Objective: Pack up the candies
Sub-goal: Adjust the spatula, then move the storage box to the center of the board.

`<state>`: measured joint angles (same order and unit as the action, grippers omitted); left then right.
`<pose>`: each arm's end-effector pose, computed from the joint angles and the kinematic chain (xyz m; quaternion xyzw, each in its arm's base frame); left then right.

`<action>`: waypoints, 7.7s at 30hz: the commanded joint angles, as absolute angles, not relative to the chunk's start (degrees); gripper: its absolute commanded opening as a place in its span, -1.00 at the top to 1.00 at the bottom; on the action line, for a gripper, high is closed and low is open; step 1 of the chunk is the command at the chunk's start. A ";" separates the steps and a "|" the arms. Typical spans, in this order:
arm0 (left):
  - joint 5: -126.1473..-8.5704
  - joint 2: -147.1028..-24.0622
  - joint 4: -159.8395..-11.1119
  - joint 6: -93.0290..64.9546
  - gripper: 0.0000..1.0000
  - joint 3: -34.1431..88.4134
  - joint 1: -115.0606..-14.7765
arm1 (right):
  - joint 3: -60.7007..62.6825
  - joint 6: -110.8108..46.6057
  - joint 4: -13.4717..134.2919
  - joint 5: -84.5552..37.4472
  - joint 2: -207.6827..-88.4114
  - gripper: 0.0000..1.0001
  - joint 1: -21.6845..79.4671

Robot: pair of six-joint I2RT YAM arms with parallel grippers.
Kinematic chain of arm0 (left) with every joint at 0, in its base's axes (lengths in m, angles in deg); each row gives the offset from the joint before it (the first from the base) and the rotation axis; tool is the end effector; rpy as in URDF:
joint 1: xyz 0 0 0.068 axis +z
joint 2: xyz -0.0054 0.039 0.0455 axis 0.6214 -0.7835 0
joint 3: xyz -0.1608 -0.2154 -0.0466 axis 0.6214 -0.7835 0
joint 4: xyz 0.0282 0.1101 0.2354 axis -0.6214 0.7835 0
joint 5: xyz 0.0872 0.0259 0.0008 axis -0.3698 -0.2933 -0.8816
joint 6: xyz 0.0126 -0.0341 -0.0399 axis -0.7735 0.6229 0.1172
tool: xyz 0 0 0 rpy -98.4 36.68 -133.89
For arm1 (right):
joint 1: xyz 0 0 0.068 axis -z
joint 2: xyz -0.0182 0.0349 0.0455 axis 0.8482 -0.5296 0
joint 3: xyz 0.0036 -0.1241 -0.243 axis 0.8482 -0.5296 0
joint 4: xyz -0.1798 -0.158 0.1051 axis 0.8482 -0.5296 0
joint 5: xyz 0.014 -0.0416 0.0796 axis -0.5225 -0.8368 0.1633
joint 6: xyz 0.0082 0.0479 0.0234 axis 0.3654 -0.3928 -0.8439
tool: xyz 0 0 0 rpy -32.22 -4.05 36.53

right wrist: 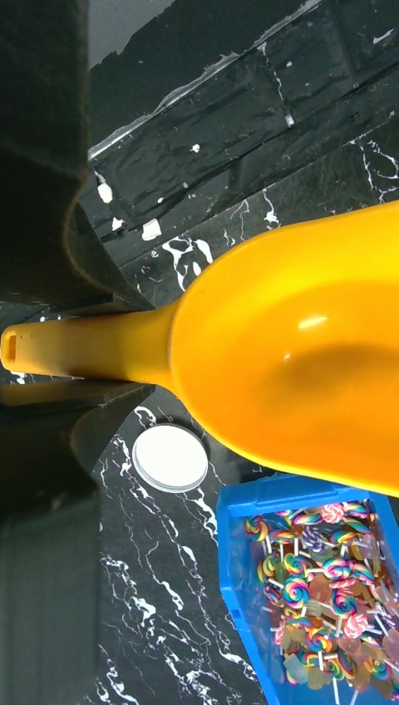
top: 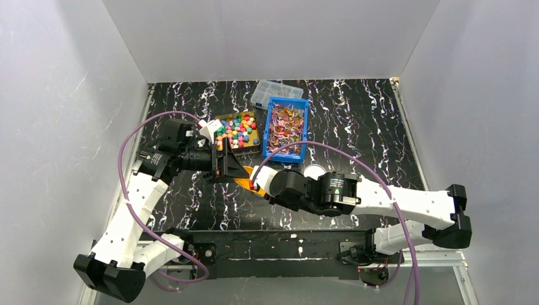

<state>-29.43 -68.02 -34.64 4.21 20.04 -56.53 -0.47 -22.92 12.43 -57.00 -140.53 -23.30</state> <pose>0.1716 -0.0833 0.3619 0.0747 0.8507 -0.4803 0.1999 0.0546 0.2552 0.3506 -0.5474 0.7313 0.0614 0.4023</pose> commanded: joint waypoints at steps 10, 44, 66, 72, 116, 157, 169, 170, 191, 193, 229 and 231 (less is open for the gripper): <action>-29.54 -66.33 -31.60 1.84 0.33 20.52 -56.22 | 2.73 -22.74 12.14 -59.56 -140.58 0.97 -25.02; -18.19 -61.81 -35.87 9.50 1.00 18.44 -56.21 | -4.55 -19.69 24.57 -54.32 -129.68 -0.18 -27.59; -17.20 -60.36 -37.33 11.91 1.00 16.09 -56.24 | -15.20 -18.39 41.22 -50.45 -119.98 0.05 -27.59; -16.82 -60.35 -37.58 12.13 1.00 16.07 -56.25 | -14.87 -17.60 42.53 -49.69 -120.98 0.11 -27.59; -37.12 -68.75 -34.85 2.68 -0.97 24.65 -56.22 | -5.54 -24.85 25.58 -67.26 -128.99 0.97 -25.38; -50.18 -123.17 -41.92 -1.32 -0.36 63.94 -59.93 | -3.78 -41.37 15.03 -59.30 -130.90 0.97 0.10; -55.40 -133.11 -41.80 -1.96 -0.18 72.02 -62.01 | -3.85 -42.15 15.74 -58.35 -130.40 0.97 0.36; -55.59 -133.54 -41.80 -1.83 -0.15 72.34 -62.10 | -3.93 -42.22 15.74 -58.40 -130.28 0.97 0.36; -54.43 -135.00 -42.53 0.34 1.00 71.39 -64.26 | -5.68 -43.57 15.08 -57.65 -129.34 0.97 0.45; -54.08 -134.12 -43.81 2.19 1.00 68.75 -64.55 | -5.93 -43.80 14.83 -57.52 -129.22 0.97 0.45; -62.63 -106.22 -71.64 27.87 1.00 24.82 -73.08 | 0.05 -41.15 -1.95 -47.28 -141.54 0.97 5.94; -62.53 -105.96 -72.12 28.06 1.00 24.47 -73.22 | 0.30 -40.97 -2.64 -46.30 -142.56 0.97 6.56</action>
<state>-63.94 -108.92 -73.11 27.83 25.92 -71.87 -2.92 -42.15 -0.23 -49.65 -141.36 5.42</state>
